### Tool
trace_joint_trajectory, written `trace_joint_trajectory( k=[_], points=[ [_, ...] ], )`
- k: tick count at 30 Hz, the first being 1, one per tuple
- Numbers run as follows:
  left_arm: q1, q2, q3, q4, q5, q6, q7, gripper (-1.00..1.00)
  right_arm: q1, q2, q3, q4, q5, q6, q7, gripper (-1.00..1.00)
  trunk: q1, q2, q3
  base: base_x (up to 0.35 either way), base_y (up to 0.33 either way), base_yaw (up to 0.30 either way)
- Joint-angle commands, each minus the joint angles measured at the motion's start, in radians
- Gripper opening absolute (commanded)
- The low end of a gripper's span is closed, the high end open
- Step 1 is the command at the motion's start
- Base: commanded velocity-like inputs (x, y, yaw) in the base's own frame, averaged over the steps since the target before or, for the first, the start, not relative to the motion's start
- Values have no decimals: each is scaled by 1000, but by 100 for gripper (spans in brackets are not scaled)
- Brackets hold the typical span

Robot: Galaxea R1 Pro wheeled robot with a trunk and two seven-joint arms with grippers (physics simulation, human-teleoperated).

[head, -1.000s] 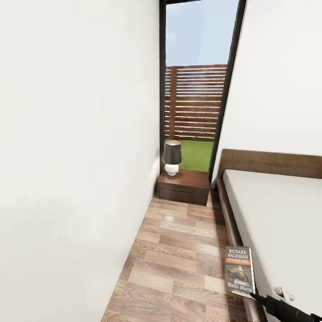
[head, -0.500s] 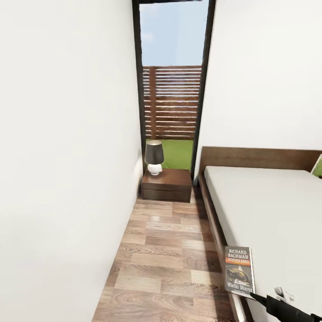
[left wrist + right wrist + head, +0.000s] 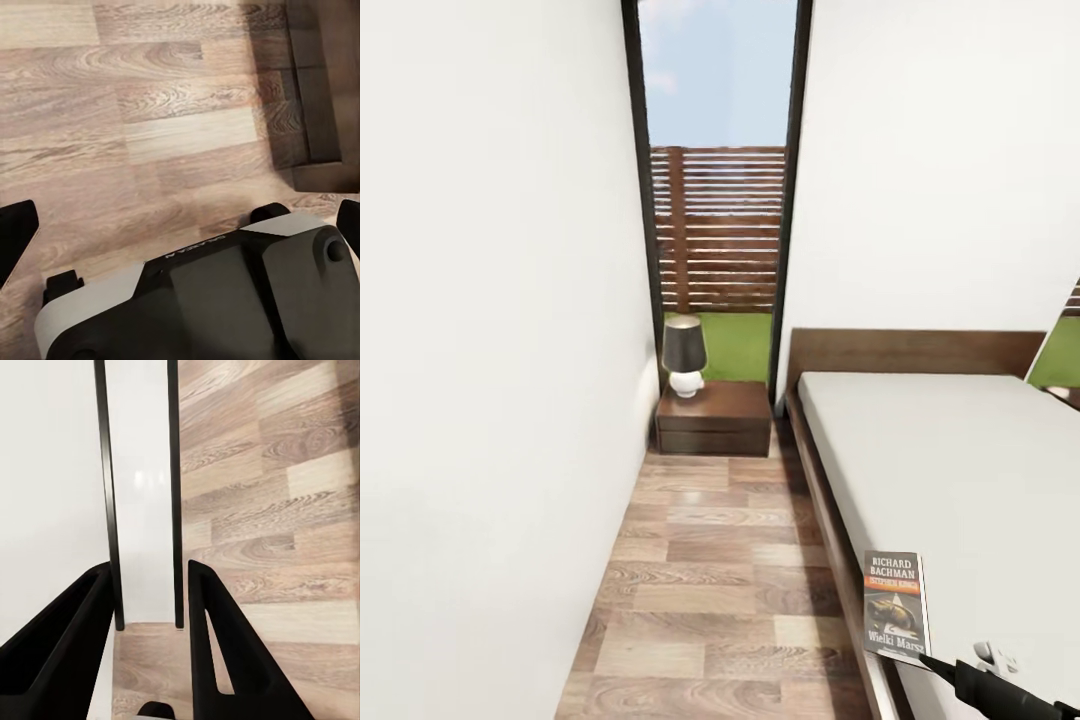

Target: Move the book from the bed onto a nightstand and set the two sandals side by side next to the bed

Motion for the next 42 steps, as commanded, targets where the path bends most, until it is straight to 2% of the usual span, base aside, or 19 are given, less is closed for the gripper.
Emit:
trace_joint_trajectory(
  k=[1,15,23,34,42],
  points=[
    [-1,0,3,1,-9,-7,-1,100,-2,0,4,3,-11,3,5,-100,1,-2,-2,327,0,-3],
    [-1,0,2,1,-9,-7,-1,100,-2,0,4,3,-11,3,6,-100,1,-2,-2,325,0,-14],
    [-1,0,3,1,-9,-7,-1,100,-2,0,4,3,-11,3,7,-100,1,-2,-2,67,0,-205],
    [-1,0,2,1,-9,-7,-1,100,-2,2,4,3,-10,4,0,-100,1,-2,-2,243,0,-19],
    [-1,0,3,1,-9,-7,-1,100,-2,3,4,3,-11,3,5,-100,1,-2,-2,45,0,0]
  ],
)
